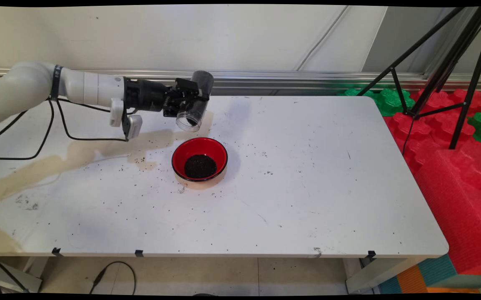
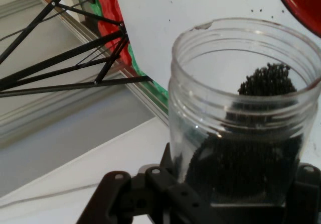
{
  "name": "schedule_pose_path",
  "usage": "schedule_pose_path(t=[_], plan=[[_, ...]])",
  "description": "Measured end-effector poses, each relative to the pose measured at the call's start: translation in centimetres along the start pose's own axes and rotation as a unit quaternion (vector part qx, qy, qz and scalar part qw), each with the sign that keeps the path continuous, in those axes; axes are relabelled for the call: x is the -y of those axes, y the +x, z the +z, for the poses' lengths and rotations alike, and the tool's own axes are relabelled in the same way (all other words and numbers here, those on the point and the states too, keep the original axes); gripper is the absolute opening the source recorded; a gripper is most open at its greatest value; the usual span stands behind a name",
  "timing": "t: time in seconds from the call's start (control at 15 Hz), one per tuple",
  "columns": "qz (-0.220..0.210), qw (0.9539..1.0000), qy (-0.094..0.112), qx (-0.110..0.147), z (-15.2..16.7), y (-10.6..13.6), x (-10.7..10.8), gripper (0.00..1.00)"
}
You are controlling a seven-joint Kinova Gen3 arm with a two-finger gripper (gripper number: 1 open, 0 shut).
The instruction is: Pour the black seasoning powder in the red bowl
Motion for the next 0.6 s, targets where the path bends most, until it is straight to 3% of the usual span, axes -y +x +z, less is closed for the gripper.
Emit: schedule_pose_path(t=[0.6], plan=[[0.041,0.9990,0.015,0.003,0.37,0.28,0.89,0.00]])
